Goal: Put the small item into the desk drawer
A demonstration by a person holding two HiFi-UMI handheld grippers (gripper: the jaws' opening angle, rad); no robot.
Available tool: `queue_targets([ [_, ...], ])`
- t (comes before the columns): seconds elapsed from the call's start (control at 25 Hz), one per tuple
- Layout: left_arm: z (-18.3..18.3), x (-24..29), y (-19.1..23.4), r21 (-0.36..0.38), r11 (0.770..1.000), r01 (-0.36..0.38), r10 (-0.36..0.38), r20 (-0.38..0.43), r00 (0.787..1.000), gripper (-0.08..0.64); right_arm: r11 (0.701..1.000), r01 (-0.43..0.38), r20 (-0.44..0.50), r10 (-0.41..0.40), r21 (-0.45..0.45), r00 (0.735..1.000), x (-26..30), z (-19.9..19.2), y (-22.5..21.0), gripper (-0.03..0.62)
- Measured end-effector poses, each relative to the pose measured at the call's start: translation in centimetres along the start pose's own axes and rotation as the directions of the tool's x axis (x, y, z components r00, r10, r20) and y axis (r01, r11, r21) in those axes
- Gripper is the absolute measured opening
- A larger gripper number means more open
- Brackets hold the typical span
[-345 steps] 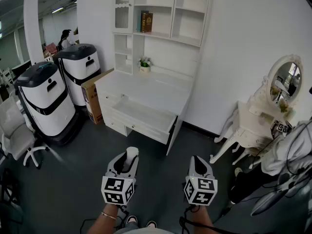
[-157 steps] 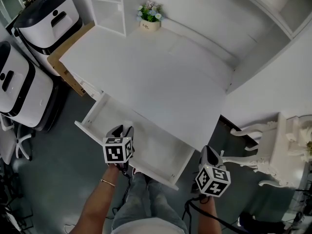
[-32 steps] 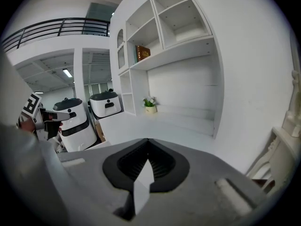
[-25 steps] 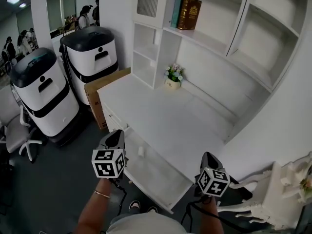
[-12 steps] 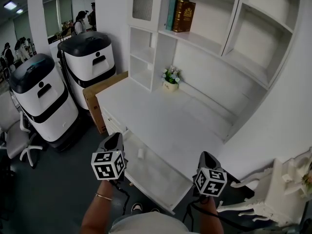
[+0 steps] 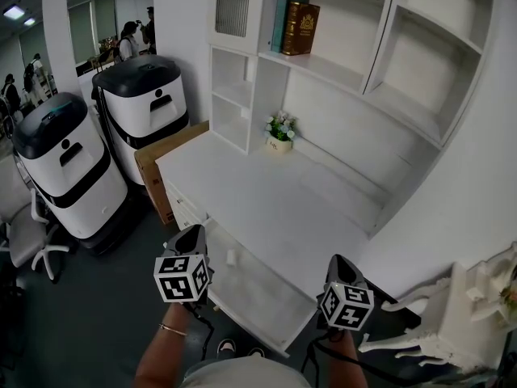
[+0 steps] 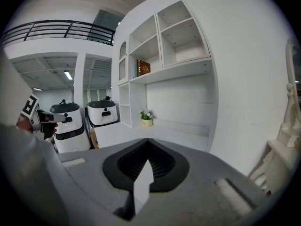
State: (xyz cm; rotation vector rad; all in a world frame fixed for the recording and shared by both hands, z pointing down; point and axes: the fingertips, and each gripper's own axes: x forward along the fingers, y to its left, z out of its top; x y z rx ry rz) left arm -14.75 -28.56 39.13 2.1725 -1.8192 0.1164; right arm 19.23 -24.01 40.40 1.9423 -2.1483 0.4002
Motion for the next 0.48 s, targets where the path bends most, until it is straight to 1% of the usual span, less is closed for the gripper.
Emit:
queue_targets([
  [0.2, -0.3, 0.2, -0.4, 0.005, 1.0, 0.008, -0.008, -0.005, 1.0, 0.014, 1.0, -0.009, 0.002, 0.009, 0.011, 1.0, -0.1, -0.2, 0.0, 0.0],
  [0.48, -0.2, 0.3, -1.2, 0.013, 1.0, 0.015, -0.015, -0.006, 1.0, 0.014, 1.0, 0.0, 0.0, 0.0, 0.015, 1.0, -0.5, -0.3, -0.7, 0.0],
])
